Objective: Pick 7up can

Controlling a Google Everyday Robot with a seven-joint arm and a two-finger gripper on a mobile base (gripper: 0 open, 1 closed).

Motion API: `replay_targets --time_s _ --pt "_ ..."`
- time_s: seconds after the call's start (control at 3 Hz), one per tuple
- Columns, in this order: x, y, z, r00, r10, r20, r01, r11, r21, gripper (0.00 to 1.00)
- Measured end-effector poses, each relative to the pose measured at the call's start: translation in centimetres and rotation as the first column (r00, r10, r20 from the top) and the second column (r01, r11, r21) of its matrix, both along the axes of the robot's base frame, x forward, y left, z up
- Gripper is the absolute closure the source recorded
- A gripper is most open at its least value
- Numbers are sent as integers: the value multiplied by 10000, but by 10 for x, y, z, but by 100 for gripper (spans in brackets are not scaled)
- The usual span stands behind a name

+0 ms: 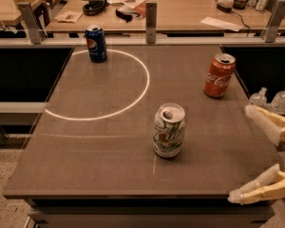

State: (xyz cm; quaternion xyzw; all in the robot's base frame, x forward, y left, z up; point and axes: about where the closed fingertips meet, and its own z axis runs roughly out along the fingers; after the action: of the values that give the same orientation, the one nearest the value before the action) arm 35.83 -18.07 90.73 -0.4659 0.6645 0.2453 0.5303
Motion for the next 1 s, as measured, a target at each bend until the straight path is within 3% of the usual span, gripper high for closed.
replay_targets --time_s 1.0 --pt "5 16 -18 10000 -77 -33 79 9985 544 0"
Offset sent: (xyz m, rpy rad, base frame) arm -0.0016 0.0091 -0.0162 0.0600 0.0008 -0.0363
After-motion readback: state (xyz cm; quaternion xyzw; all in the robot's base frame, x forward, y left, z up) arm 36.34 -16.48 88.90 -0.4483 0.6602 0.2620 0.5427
